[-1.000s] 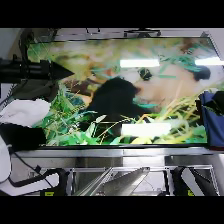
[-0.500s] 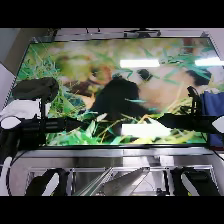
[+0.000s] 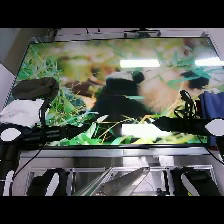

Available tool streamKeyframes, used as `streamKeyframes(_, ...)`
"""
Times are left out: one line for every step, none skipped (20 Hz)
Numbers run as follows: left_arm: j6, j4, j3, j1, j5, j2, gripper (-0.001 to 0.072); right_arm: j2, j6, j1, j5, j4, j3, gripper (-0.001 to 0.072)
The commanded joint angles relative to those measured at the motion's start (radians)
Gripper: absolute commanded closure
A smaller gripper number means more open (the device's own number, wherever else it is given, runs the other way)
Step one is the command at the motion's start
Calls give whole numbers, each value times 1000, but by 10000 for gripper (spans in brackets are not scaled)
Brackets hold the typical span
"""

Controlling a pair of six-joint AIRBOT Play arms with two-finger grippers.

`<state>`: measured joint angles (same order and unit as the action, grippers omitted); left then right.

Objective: Fold the shirts.

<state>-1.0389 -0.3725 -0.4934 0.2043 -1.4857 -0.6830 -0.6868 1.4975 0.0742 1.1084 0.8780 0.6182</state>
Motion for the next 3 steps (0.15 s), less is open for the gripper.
streamKeyframes(-2, -1, 3, 1, 21, 35, 689, 1, -10, 2, -2, -1, -1, 696)
streamKeyframes(-2, -1, 3, 1, 24, 43, 689, 1, -9, 2, -2, -1, -1, 697)
streamKeyframes(-2, -1, 3, 1, 23, 51, 688, 1, -9, 2, -2, -1, -1, 696)
